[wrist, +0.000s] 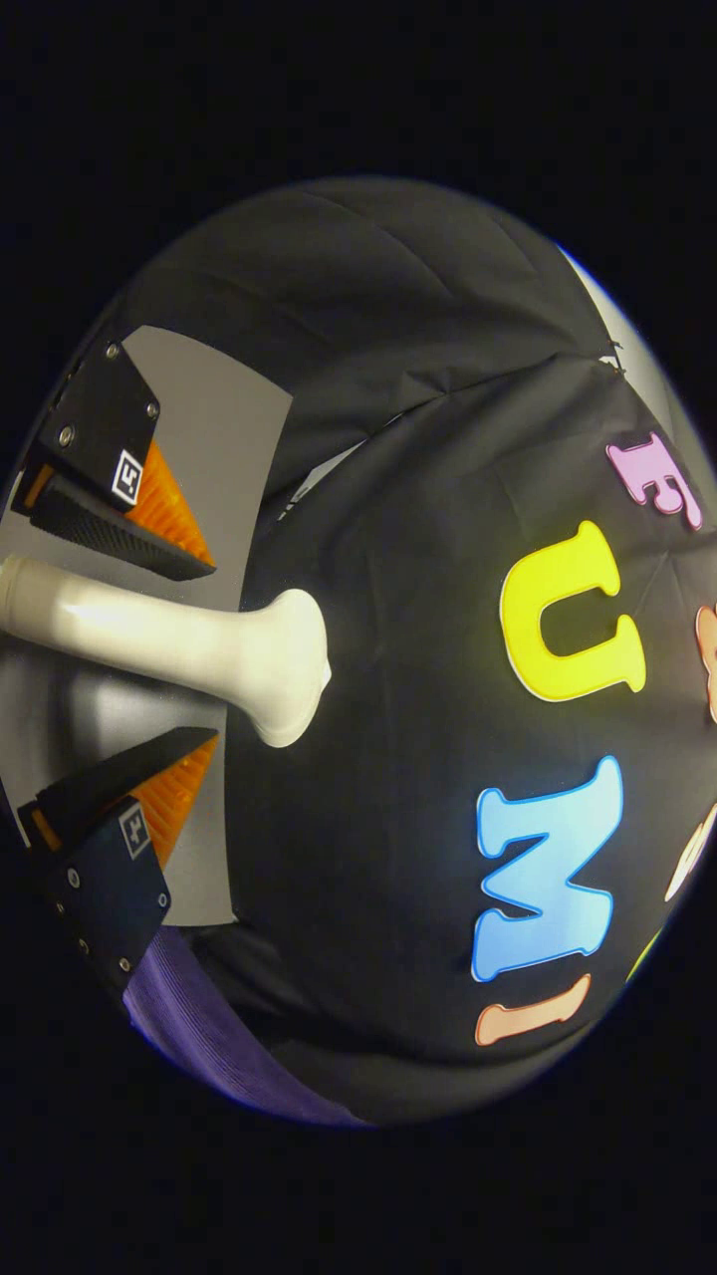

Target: Iron the clothes twice with a garment steamer, once on the left side and once on the right side.

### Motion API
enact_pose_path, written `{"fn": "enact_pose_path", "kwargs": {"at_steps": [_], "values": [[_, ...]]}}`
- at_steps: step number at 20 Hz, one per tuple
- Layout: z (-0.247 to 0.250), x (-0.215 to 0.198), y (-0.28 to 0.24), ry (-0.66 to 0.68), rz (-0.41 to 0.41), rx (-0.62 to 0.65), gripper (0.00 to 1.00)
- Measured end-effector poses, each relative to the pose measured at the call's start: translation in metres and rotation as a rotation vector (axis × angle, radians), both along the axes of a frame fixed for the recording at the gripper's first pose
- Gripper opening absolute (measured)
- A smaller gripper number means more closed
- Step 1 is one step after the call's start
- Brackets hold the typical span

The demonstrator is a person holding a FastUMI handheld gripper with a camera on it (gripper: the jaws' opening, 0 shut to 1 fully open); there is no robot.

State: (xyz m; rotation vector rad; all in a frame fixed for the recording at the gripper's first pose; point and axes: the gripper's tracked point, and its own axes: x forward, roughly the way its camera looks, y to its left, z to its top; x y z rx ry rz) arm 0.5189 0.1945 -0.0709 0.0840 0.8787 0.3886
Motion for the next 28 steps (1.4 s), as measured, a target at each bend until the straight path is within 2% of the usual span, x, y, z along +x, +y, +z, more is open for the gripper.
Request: {"fn": "enact_pose_path", "kwargs": {"at_steps": [3,5,6,8,10,16,19,22,28], "values": [[-0.006,-0.005,0.003,0.043,-0.004,0.055,0.81],[-0.008,-0.006,0.011,0.075,0.004,0.091,0.71],[-0.008,-0.008,0.01,0.078,0.008,0.098,0.58],[-0.008,-0.012,0.018,0.113,0.034,0.158,0.48],[0.003,-0.021,0.025,0.11,0.039,0.199,0.42],[0.074,-0.052,0.009,-0.127,0.033,0.251,0.4],[0.103,-0.081,-0.002,-0.239,0.058,0.221,0.36],[0.124,-0.112,-0.015,-0.35,0.069,0.189,0.36],[0.143,-0.176,-0.046,-0.467,0.036,0.185,0.36]]}}
